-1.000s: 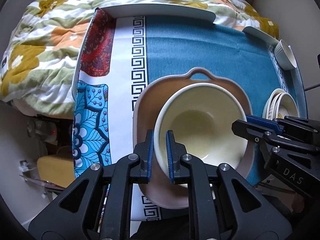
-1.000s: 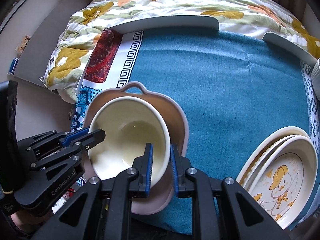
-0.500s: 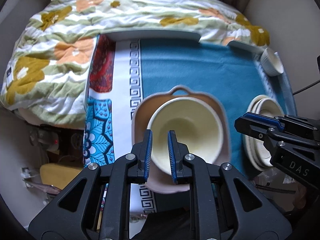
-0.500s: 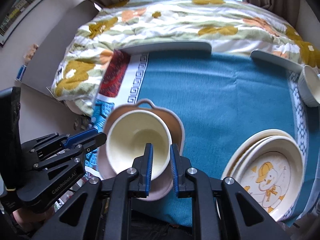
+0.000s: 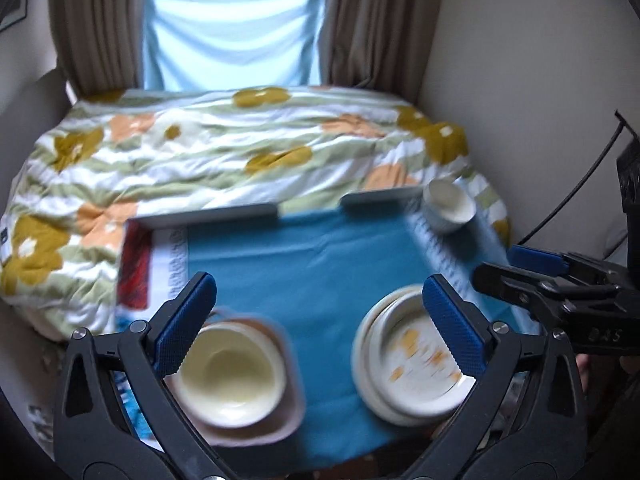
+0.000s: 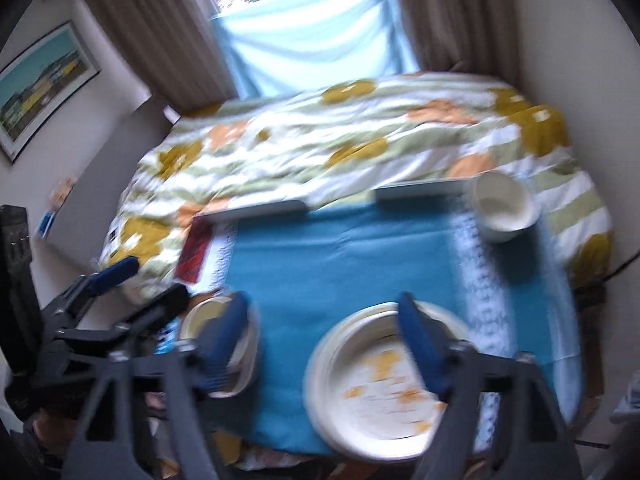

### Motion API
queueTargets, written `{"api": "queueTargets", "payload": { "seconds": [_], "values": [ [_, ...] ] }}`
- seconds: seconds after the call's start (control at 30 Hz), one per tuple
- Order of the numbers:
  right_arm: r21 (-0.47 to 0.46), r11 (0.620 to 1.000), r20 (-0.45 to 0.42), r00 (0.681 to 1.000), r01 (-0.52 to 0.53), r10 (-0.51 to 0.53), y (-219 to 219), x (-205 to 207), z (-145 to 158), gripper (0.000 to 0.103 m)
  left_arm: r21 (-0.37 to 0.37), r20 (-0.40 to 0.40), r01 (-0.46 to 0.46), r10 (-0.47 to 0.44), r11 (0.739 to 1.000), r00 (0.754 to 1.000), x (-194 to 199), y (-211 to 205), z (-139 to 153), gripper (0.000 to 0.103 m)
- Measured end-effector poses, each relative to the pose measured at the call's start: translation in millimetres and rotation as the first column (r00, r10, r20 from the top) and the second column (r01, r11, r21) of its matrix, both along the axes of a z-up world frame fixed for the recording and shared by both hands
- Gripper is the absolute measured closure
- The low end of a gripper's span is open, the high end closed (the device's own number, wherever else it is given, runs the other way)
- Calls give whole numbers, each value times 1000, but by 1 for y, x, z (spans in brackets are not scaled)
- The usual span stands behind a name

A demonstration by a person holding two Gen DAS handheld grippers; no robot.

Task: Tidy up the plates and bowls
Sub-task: 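Open both grippers and withdraw from the nested bowls, then reach both grippers to the small white bowl and grasp its rim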

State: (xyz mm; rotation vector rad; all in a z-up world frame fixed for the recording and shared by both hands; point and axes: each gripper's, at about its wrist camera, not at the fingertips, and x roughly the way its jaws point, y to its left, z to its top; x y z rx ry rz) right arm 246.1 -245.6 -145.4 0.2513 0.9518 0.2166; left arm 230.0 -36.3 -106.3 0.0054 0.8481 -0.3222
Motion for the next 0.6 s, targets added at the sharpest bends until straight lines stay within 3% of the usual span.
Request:
{"api": "queueTargets", "payload": {
  "seconds": [0.03,0.23,0.33,0.4,0.6],
  "values": [
    [7,1000,8,1000,2,-2,-13,0,1,7,-3,-4,-3,3,1000,1000,4,-15,2,0],
    [-4,1000,54,999,9,-9,-95,3,-3,1,-30,-27,-8,8,1000,1000,36,-94,4,0],
    [-27,999,-5,1000,-28,28,-126,15,-10,1,-39,-44,0,-1,999,999,54,-129,-1,0],
    [-27,1000,-28,1000,5,-6,-148,24,-20,1,-29,-44,5,-7,1000,999,67,-148,-7,0],
    [113,984,-104,986,138,-127,-193,57,-61,1,28,-87,51,-48,998,995,119,-194,-36,0]
  ]
}}
